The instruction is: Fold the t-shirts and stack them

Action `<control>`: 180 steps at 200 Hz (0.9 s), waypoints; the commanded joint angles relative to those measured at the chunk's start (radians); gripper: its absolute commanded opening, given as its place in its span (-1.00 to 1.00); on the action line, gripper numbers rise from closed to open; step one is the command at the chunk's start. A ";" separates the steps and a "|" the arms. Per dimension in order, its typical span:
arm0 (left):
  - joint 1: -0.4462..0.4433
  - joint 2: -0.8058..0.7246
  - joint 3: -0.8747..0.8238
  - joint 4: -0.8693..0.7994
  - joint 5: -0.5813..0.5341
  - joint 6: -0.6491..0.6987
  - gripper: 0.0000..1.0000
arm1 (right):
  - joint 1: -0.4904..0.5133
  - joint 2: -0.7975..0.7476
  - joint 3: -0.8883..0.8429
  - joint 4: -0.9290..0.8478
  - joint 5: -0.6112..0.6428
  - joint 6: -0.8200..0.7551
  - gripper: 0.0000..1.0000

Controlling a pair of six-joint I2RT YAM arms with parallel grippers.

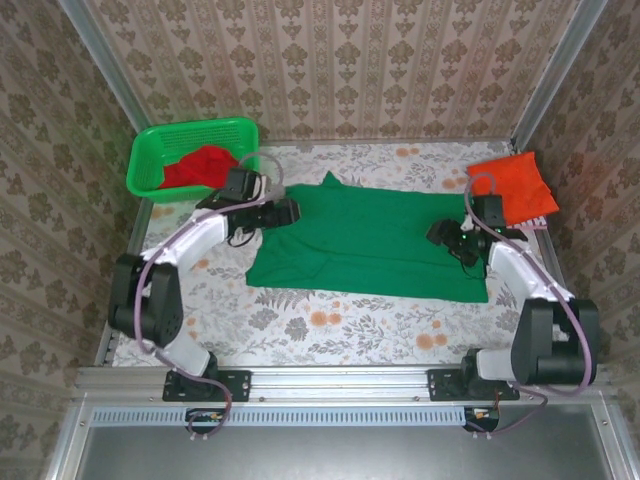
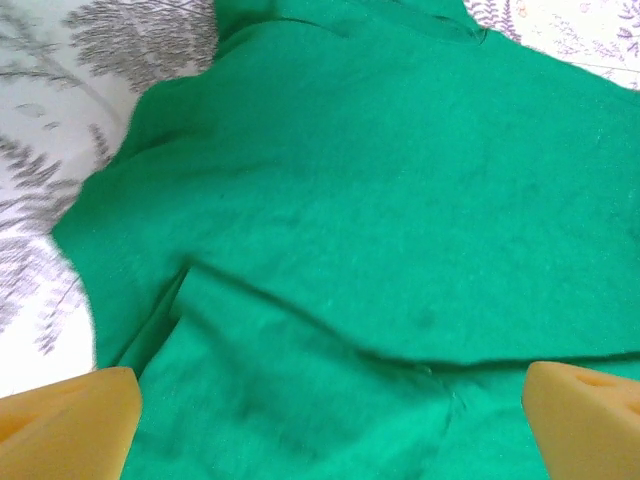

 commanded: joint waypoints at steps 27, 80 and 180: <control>-0.037 0.195 0.057 0.064 0.053 0.001 0.98 | 0.029 0.218 0.090 0.024 0.041 0.004 0.50; -0.052 0.105 -0.210 0.159 0.054 -0.100 0.98 | 0.017 0.252 0.027 -0.057 0.103 -0.047 0.50; -0.124 -0.205 -0.362 0.034 -0.071 -0.140 1.00 | 0.014 0.071 -0.112 -0.074 0.032 -0.021 0.49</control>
